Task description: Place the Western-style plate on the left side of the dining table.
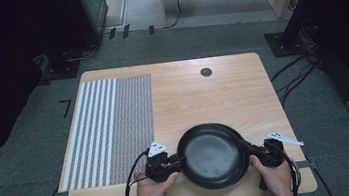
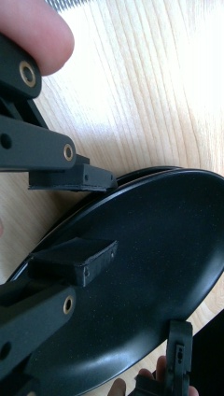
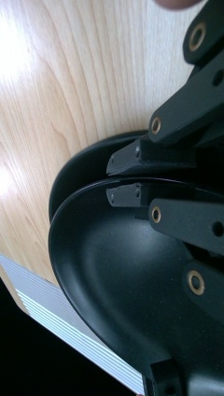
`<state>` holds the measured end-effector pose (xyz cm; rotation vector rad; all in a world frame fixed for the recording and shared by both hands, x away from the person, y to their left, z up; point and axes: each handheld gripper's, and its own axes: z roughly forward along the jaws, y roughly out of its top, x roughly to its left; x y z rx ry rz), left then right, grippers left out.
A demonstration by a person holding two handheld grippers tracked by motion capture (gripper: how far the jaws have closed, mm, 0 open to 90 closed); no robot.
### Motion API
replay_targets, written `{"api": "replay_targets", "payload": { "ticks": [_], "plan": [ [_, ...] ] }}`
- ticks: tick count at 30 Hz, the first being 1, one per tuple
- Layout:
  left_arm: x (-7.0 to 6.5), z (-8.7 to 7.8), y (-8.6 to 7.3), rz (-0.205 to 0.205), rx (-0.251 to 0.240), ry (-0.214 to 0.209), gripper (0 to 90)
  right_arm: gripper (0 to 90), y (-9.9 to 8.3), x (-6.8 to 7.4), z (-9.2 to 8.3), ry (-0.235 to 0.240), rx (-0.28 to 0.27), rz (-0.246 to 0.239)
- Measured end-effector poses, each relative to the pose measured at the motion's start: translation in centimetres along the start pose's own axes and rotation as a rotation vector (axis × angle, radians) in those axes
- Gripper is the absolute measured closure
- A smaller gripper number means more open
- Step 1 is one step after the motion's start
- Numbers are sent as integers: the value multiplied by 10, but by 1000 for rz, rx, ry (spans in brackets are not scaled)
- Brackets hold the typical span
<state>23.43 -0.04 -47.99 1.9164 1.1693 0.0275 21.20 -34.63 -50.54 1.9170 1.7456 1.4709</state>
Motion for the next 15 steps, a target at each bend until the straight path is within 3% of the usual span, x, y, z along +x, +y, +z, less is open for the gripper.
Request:
{"api": "replay_targets", "payload": {
  "ticks": [5, 10, 15],
  "plan": [
    [3, -6, -1, -2, 1, -16, 658, 837, -2, 3, 3, 16, 11, 2],
    [0, -6, -2, 25, -9, 11, 646, 829, -2, 2, 4, 19, 14, 7],
    [5, -10, -2, 8, -6, -22, 644, 812, -4, 3, 6, 24, 27, 24]
  ]
}}
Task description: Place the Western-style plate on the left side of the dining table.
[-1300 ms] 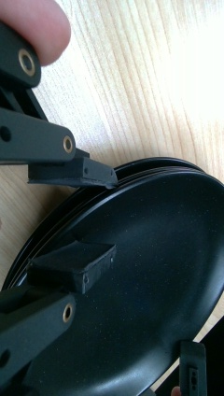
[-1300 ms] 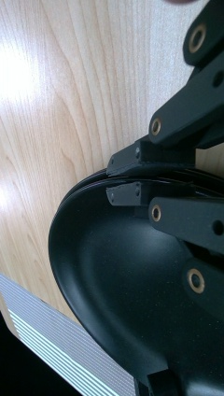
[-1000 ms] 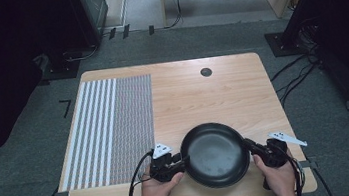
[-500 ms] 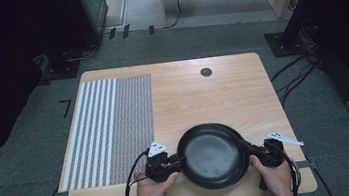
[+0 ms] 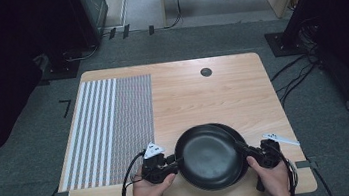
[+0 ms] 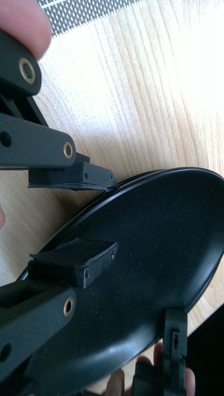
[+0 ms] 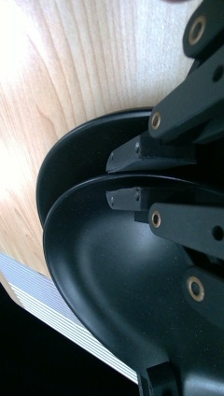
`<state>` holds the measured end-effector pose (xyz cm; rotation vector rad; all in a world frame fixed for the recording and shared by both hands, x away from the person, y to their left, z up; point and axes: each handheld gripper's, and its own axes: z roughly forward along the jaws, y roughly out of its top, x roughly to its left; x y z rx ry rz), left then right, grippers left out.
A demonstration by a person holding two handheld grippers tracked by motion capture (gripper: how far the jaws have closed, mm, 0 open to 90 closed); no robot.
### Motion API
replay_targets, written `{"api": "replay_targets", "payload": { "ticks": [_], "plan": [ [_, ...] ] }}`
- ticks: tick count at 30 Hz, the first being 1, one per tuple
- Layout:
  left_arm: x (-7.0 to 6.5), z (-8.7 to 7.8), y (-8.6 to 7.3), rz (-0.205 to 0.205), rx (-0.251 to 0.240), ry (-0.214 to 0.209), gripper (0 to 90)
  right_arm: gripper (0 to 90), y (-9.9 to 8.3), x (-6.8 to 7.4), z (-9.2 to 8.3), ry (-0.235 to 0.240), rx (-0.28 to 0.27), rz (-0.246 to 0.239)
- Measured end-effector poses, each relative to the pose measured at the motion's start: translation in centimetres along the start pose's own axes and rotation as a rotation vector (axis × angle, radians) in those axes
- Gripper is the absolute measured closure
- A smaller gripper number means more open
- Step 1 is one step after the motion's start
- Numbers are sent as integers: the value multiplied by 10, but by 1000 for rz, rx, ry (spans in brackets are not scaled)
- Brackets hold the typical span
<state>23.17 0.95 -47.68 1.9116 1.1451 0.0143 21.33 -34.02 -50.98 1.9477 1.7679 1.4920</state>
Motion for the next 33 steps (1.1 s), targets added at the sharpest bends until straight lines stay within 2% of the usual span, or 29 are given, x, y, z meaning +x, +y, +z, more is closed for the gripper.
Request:
{"api": "replay_targets", "payload": {
  "ticks": [1, 5, 8, 11, 12, 13, 14, 15, 16, 17, 18, 19, 20, 22, 31, 33],
  "plan": [
    [1, -1, 0, -3, 0, -8, 643, 811, 0, -1, 0, 6, 4, 21],
    [3, -4, -1, -8, -3, -30, 643, 804, 0, -2, 1, 20, 13, 52],
    [3, -4, -3, -11, -4, -38, 641, 791, -1, -2, 2, 16, 13, 57],
    [4, -4, -4, -18, -3, -49, 642, 803, -2, -1, 3, 12, 3, 82],
    [5, -5, -4, -24, -3, -55, 642, 812, -2, -2, 3, 16, 2, 100],
    [6, -5, -4, -40, -1, -68, 643, 821, -3, -4, 2, 30, -1, 140],
    [8, -4, -5, -53, -1, -82, 643, 821, -3, -4, 2, 30, -1, 140],
    [11, -4, -6, -83, -2, -109, 646, 837, -4, -8, 2, 56, -11, 205],
    [11, -4, -6, -83, -2, -109, 647, 837, -4, -8, 2, 56, -11, 205],
    [13, -3, -7, -110, -4, -130, 647, 839, -5, -8, 2, 60, -14, 216],
    [13, -3, -8, -116, -5, -137, 648, 841, -5, -8, 2, 61, -20, 226],
    [14, -2, -9, -120, -9, -145, 644, 852, -6, -10, 2, 72, -29, 261],
    [14, -2, -9, -120, -9, -145, 643, 852, -6, -10, 2, 72, -29, 261],
    [14, -1, -10, -123, -7, -145, 643, 859, -7, -13, 1, 105, -40, 310],
    [10, 3, -11, -118, 1, -124, 665, 859, -6, -2, -3, 96, -97, 244],
    [11, 2, -10, -129, -2, -127, 678, 860, -6, 0, -5, 95, -104, 233]
  ]
}}
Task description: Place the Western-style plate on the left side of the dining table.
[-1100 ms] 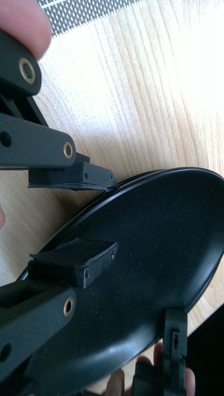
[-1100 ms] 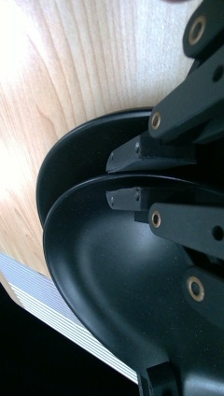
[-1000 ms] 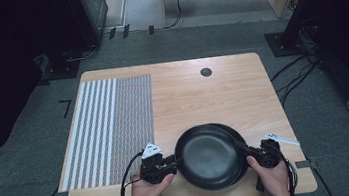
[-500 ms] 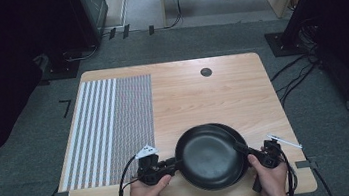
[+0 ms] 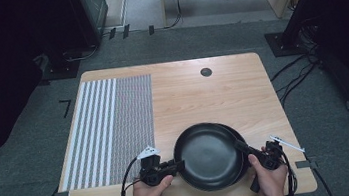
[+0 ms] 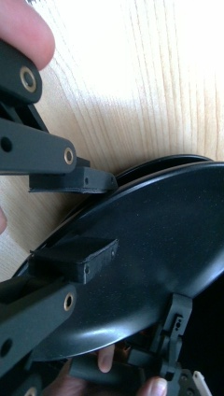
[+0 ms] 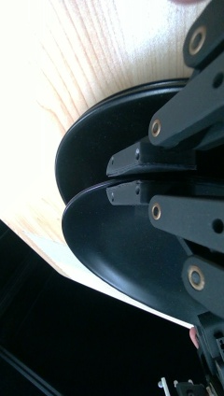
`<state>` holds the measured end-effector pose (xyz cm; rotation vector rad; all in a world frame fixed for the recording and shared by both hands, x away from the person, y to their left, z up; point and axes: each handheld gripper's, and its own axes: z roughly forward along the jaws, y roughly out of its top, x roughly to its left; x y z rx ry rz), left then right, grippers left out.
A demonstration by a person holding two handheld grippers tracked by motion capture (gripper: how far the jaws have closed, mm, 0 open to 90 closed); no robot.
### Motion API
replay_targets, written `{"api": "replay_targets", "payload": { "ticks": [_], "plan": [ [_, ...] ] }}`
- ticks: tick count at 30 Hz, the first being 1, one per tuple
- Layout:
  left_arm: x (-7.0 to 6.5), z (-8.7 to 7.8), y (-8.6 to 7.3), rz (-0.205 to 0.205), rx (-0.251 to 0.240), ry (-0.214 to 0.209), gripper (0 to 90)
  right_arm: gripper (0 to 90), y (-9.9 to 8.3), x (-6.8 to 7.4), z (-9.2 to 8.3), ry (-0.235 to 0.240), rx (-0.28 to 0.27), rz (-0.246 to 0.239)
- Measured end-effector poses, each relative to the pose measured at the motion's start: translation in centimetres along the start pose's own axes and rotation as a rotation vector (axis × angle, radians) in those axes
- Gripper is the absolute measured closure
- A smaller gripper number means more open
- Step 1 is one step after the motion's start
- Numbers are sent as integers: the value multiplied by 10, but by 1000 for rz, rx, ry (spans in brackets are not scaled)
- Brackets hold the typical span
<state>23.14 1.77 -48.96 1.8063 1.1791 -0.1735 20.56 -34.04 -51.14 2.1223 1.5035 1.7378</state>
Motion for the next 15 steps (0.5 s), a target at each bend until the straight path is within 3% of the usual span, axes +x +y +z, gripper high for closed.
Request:
{"api": "replay_targets", "payload": {
  "ticks": [9, 15],
  "plan": [
    [7, -12, 7, -46, -46, 20, 729, 859, -3, 11, 4, 24, 11, 2],
    [7, -17, 11, -47, -53, 21, 731, 857, -1, 17, 6, 17, 3, -5]
  ]
}}
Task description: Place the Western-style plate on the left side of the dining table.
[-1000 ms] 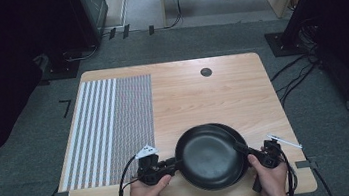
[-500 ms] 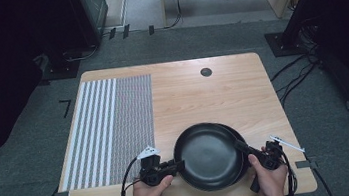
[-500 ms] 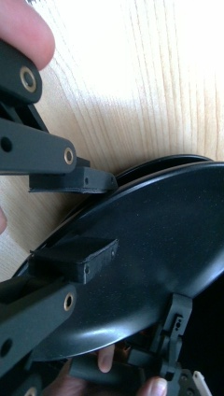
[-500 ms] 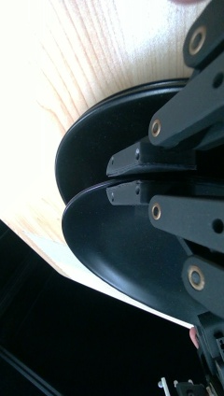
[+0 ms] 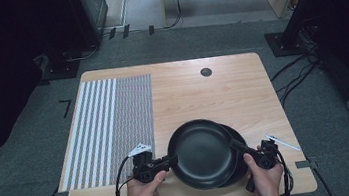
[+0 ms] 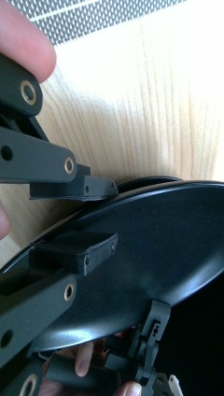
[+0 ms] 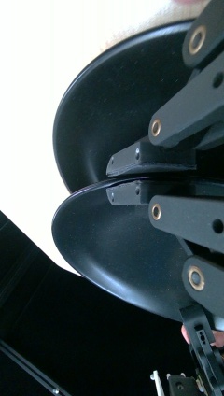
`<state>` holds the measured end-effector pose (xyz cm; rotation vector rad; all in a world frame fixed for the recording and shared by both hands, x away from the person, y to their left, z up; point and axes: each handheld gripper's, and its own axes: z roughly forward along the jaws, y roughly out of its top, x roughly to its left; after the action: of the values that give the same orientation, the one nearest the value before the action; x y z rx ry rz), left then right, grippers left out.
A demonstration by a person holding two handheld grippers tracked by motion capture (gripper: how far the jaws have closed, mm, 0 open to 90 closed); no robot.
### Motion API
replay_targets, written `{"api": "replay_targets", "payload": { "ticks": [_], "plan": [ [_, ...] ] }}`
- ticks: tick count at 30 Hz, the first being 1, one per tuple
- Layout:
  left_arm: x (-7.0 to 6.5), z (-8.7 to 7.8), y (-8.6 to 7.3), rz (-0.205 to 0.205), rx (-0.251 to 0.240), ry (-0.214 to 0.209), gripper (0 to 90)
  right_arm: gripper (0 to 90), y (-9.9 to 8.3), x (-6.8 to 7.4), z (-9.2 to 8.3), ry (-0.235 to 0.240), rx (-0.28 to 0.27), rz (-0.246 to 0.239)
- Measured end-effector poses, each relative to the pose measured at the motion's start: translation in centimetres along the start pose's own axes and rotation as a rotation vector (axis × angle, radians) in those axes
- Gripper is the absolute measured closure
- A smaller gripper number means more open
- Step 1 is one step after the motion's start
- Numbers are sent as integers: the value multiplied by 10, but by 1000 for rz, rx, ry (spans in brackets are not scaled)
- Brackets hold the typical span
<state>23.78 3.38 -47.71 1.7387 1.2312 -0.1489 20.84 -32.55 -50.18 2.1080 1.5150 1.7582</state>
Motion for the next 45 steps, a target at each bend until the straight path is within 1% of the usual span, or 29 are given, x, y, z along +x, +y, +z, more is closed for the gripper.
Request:
{"api": "replay_targets", "payload": {
  "ticks": [2, 4, 7, 10, 12, 14, 15, 16, 18, 23, 29, 33, 35, 37, 43, 44, 45],
  "plan": [
    [1, -3, 2, -1, -3, 1, 731, 857, 2, 6, 2, 2, -3, -2],
    [2, -6, 5, 0, -4, 5, 731, 857, 2, 8, 3, 0, -4, -5],
    [7, -13, 9, -9, -14, 13, 732, 856, 4, 15, 11, 1, 4, -7],
    [10, -17, 12, -11, -20, 17, 732, 855, 5, 19, 16, 4, 7, -7],
    [13, -21, 14, -16, -30, 17, 732, 855, 7, 24, 21, 6, 9, -14],
    [18, -26, 17, -24, -44, 19, 731, 855, 11, 32, 28, 10, 9, -30],
    [18, -26, 17, -24, -44, 19, 731, 855, 11, 32, 28, 10, 9, -30],
    [20, -29, 19, -26, -49, 20, 731, 855, 12, 35, 31, 10, 8, -36],
    [24, -34, 21, -33, -61, 23, 732, 855, 14, 42, 37, 16, 9, -49],
    [35, -46, 27, -58, -93, 36, 737, 855, 17, 56, 53, 28, 25, -58],
    [49, -61, 34, -78, -118, 51, 738, 855, 20, 72, 74, 40, 42, -80],
    [58, -72, 38, -89, -136, 70, 739, 855, 21, 82, 89, 52, 56, -82],
    [61, -77, 40, -93, -145, 79, 739, 854, 21, 90, 100, 62, 67, -83],
    [65, -81, 41, -96, -152, 84, 739, 855, 21, 91, 103, 63, 68, -85],
    [78, -93, 44, -119, -178, 99, 741, 854, 21, 107, 121, 74, 81, -105],
    [80, -95, 45, -124, -181, 102, 741, 854, 21, 111, 127, 74, 87, -111],
    [82, -96, 45, -127, -184, 105, 741, 854, 21, 111, 127, 74, 87, -111]
  ]
}}
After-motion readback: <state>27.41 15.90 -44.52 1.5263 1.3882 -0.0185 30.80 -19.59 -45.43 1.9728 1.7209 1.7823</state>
